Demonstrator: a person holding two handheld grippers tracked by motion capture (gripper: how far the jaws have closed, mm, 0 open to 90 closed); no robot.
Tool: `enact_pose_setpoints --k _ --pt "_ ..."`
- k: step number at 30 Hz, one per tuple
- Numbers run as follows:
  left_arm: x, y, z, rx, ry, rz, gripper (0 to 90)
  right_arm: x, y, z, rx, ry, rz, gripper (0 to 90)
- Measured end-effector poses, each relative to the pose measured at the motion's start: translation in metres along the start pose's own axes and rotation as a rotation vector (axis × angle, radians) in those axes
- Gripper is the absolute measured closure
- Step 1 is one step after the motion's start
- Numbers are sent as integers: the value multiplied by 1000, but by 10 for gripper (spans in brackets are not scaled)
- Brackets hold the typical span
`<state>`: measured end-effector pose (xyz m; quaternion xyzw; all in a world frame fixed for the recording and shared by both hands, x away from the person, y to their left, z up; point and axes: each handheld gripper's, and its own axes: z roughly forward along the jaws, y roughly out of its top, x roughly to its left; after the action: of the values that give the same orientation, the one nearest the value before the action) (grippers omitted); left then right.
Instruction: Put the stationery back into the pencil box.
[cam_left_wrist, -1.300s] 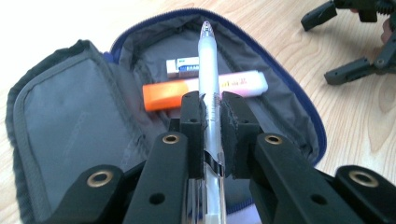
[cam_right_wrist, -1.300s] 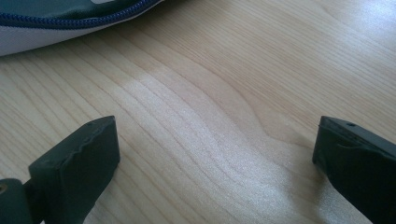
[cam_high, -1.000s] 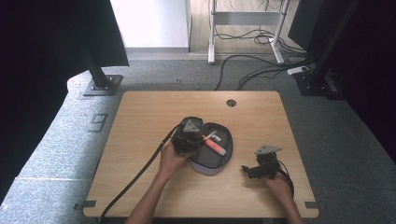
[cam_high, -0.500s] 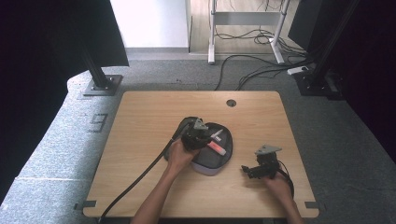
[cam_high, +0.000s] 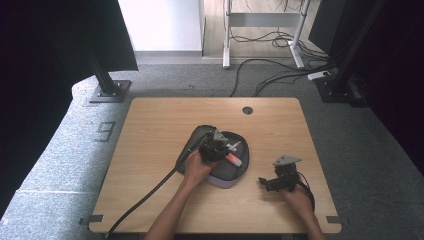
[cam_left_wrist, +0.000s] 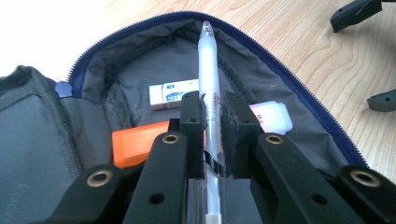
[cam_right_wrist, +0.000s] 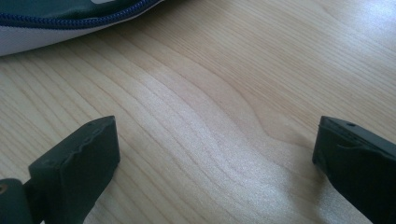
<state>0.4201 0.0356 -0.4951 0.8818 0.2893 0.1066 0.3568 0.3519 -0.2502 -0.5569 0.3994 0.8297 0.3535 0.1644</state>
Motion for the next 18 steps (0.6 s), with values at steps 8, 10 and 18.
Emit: enact_pose_setpoints --k 8,10,18 --pt "-5 -4 8 25 2 20 788 0 0 0 0 0 0 3" --pt "-6 -5 10 30 2 23 787 0 0 0 0 0 -1 3" --pt "-5 -5 10 24 -6 25 700 0 0 0 0 0 -1 3"
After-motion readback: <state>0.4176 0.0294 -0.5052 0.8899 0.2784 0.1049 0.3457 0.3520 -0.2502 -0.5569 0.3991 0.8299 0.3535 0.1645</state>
